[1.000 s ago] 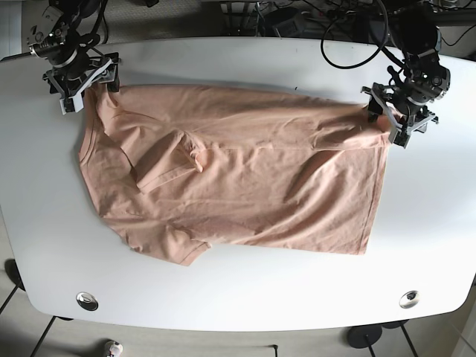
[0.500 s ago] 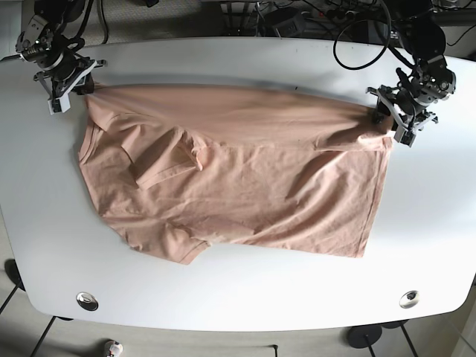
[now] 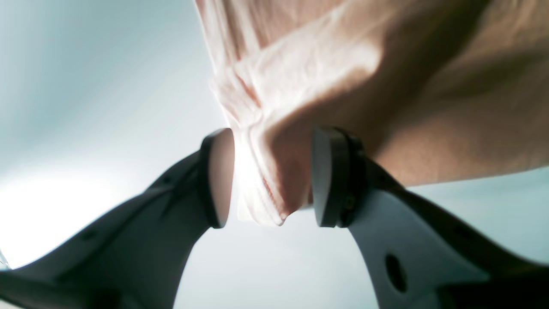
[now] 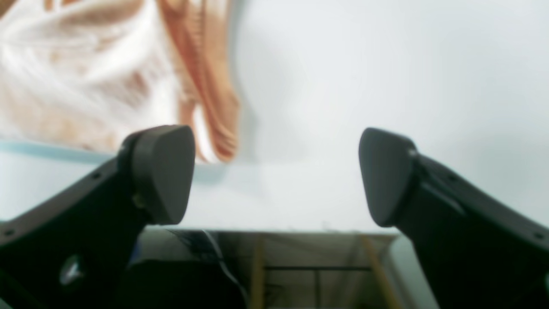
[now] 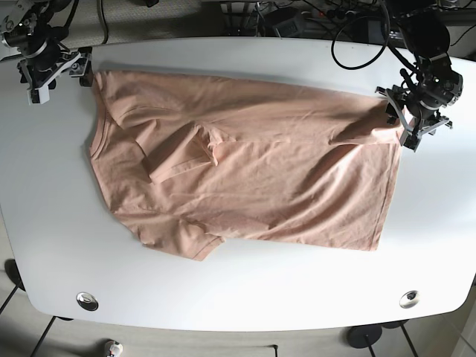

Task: Fold the T-shirt properly
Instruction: 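Lay the shirt down and release both grippers at the hem, then grasp the shirt's side edges with both grippers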

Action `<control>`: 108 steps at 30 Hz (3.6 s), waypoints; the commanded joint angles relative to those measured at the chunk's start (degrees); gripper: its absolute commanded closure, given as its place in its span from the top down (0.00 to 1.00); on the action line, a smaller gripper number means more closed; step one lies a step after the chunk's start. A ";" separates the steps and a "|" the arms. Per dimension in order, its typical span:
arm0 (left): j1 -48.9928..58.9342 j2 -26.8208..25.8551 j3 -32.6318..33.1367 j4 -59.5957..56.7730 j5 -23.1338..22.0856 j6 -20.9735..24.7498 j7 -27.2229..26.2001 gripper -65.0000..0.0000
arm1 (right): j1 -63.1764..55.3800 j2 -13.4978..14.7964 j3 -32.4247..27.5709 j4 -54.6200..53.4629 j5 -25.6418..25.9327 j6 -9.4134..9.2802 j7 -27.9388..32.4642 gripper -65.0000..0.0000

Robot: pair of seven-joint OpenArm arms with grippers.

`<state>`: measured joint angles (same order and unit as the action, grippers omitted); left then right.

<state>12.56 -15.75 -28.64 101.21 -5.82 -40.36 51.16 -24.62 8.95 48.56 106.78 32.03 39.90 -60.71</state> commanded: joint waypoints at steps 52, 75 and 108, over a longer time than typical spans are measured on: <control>16.23 1.29 -15.36 2.31 -7.67 0.36 1.72 0.38 | -7.33 0.50 -1.39 -1.95 1.42 0.10 3.43 0.79; -23.50 1.64 0.56 -6.04 -7.32 0.36 9.81 0.52 | 45.33 6.48 -19.41 -34.39 -23.64 0.10 12.84 0.84; -40.56 0.41 3.11 -41.47 -7.23 24.23 -14.54 0.81 | 47.44 4.37 -25.21 -55.13 -25.92 0.10 26.91 0.03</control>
<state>-26.63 -14.74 -25.10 58.52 -12.51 -15.84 37.30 21.80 12.73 23.31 51.22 6.39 39.68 -33.19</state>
